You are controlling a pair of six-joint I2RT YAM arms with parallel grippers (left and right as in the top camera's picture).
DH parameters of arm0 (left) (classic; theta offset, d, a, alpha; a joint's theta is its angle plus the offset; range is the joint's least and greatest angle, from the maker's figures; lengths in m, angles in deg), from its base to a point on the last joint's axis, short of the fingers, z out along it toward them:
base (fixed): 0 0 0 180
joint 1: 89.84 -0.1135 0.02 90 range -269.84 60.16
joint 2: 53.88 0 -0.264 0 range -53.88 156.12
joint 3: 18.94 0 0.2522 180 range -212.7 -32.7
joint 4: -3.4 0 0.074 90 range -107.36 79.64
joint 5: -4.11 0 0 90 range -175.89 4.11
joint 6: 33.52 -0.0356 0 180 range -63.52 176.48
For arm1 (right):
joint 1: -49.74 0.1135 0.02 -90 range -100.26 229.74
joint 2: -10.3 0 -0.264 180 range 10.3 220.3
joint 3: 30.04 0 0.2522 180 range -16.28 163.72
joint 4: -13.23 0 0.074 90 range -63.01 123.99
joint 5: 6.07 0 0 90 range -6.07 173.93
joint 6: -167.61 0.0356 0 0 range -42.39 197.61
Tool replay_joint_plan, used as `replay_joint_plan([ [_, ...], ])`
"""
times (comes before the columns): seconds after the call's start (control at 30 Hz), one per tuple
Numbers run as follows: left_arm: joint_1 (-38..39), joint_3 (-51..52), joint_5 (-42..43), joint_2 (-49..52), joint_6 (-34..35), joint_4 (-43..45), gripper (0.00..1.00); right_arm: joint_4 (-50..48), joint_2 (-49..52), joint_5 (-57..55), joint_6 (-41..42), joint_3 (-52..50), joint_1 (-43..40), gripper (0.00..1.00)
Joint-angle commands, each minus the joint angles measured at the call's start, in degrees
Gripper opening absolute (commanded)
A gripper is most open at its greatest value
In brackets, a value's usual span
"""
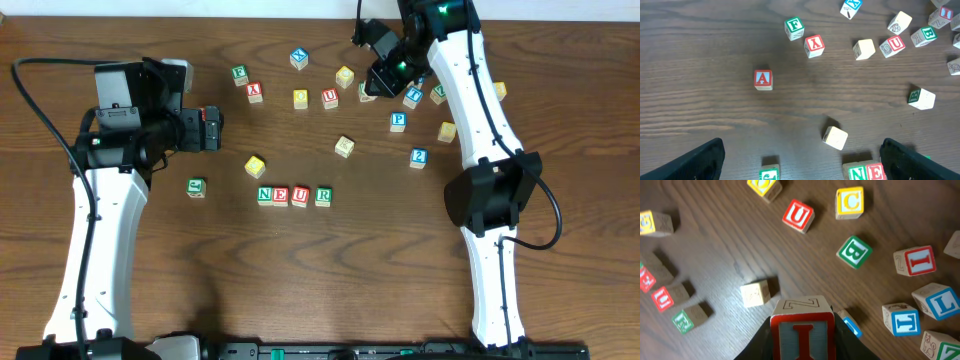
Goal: Spell out NEURIPS
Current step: 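Lift the red I block and carry it toward the R block, then lower the red I block to the right of the green R block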
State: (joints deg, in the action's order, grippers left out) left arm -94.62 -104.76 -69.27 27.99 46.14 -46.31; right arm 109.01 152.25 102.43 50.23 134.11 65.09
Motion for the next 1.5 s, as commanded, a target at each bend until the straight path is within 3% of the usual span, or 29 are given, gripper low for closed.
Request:
replay_joint_plan([
  [0.0, -0.2, -1.31, 0.72, -0.22, 0.09, -0.04, 0.98, -1.62, -4.76, 0.0, 4.07, 0.35, 0.72, 0.15],
  [0.07, -0.2, -1.31, 0.72, -0.22, 0.07, -0.04, 0.98, -3.67, -7.21, -1.42, 5.16, -2.49, 0.9, 0.15],
  [0.37, -0.2, -1.31, 0.72, -0.22, 0.09, -0.04, 0.98, -21.66, -27.71, -2.82, 10.01, -36.48, 0.94, 0.15],
  [0.77, -0.2, -1.31, 0.72, -0.22, 0.09, -0.04, 0.98, -33.38, -39.23, -9.16, 21.68, -61.9, 3.93, 0.15],
  [1.07, -0.2, -1.31, 0.72, -0.22, 0.09, -0.04, 0.98, -41.68, -43.04, -16.13, 33.46, -74.64, 10.62, 0.14],
  [1.47, -0.2, -1.31, 0.72, -0.22, 0.09, -0.04, 0.98, -48.33, -43.06, -20.65, 47.84, -83.76, 14.23, 0.12],
])
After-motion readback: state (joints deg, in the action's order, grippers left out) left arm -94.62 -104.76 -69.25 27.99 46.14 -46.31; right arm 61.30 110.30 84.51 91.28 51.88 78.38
